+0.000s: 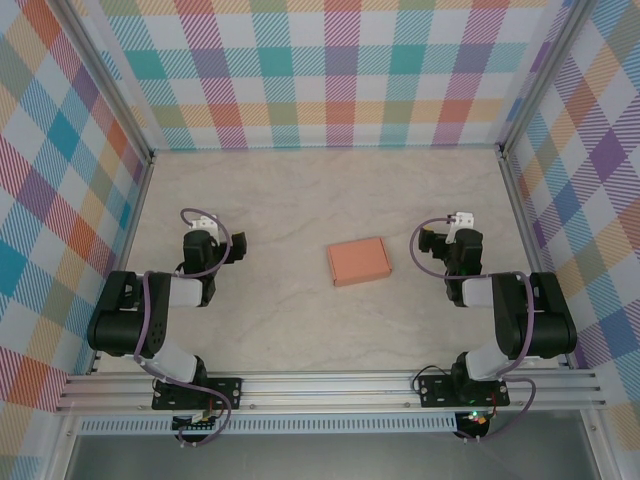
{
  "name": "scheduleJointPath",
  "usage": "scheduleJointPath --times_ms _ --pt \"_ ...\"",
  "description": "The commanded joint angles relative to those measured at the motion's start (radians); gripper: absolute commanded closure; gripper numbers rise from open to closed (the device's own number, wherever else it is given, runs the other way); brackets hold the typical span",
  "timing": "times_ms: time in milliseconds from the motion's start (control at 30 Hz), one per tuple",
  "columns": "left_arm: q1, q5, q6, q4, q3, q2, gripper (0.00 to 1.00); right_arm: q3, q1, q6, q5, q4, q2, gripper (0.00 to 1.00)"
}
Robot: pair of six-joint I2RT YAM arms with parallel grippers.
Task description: Fold the paper box
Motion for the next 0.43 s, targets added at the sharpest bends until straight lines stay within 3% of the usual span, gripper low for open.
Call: scheduleJointPath --times_ms 0,400 --pt "-0.006 -0.004 0.012 0.038 -0.008 0.0 0.0 0.008 0.007 0.004 -0.002 0.017 -0.003 0.0" --pt "-0.006 -0.004 0.011 0.039 -0.009 0.0 0.0 0.005 0.005 0.003 -0.009 0.02 -0.003 0.0"
